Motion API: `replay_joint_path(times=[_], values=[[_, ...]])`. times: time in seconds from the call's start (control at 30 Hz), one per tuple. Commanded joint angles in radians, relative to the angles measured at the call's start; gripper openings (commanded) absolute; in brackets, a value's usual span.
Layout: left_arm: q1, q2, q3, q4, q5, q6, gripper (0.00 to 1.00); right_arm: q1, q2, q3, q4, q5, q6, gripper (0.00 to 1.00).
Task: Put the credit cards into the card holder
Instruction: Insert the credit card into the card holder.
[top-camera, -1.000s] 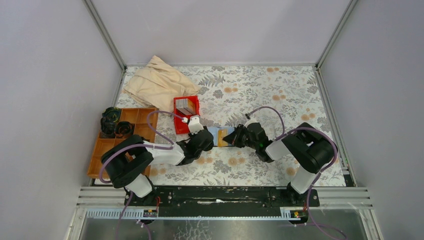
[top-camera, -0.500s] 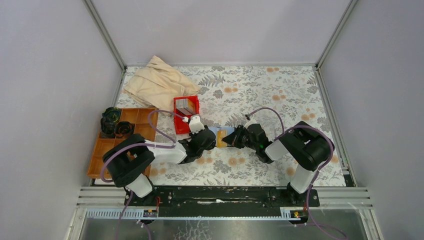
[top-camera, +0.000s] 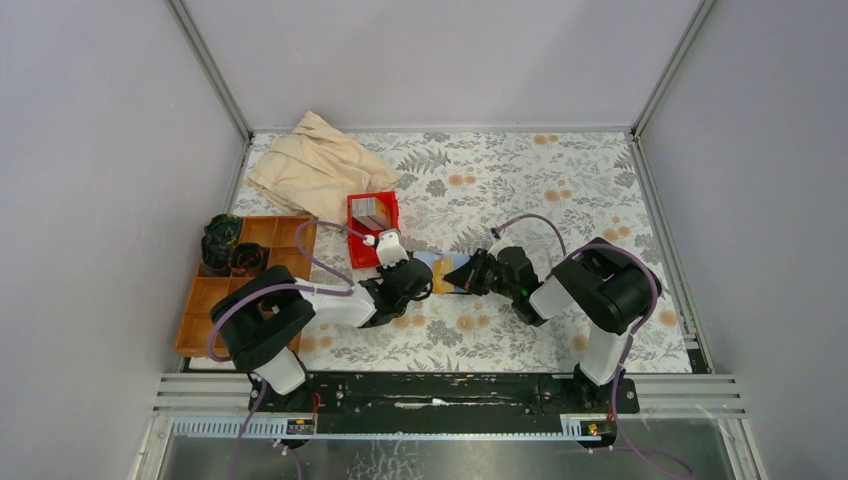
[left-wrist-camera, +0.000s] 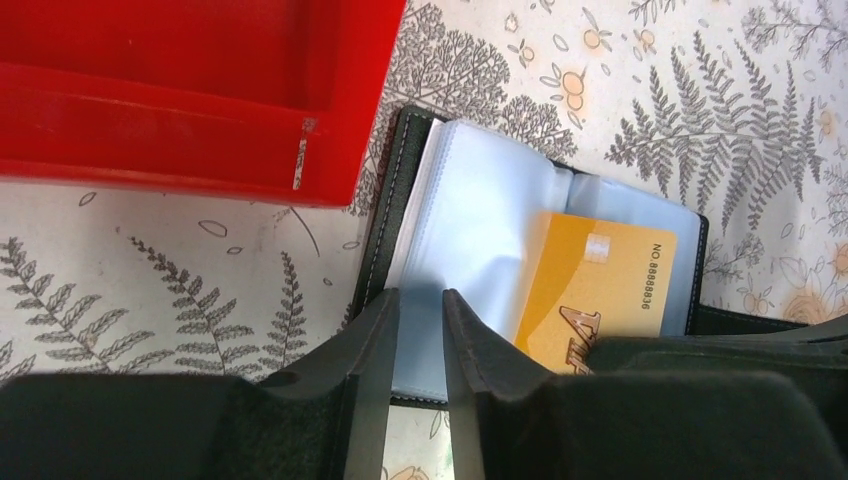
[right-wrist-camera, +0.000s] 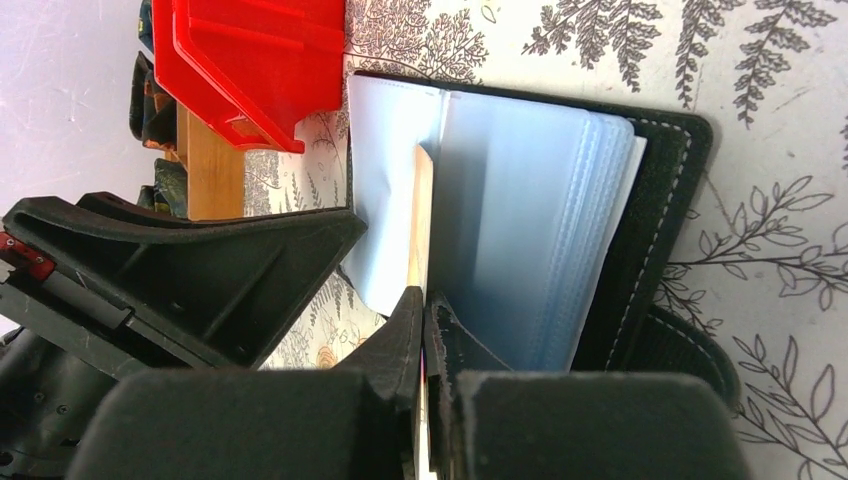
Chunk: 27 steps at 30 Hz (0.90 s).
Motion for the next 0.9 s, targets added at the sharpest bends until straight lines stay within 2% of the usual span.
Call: replay_joint_path(times=[0.0, 0.53, 0.87], values=[[0.014, 0.150, -0.099, -0.248, 0.102, 0.001, 0.29, -0.011, 0.039, -0.009, 0.037, -0.019, -0.031, 0.00], [-0.051, 0.234, -0.112, -0.201, 0.158, -0.024, 0.13, -0.028, -0.005, -0.048, 0.078, 0.025, -0.024, 0.00], [-0.144, 0.270, -0.097, -0.208, 0.180, -0.068, 0.11, -0.027, -0.037, -0.070, 0.090, 0.069, 0.007, 0.00]])
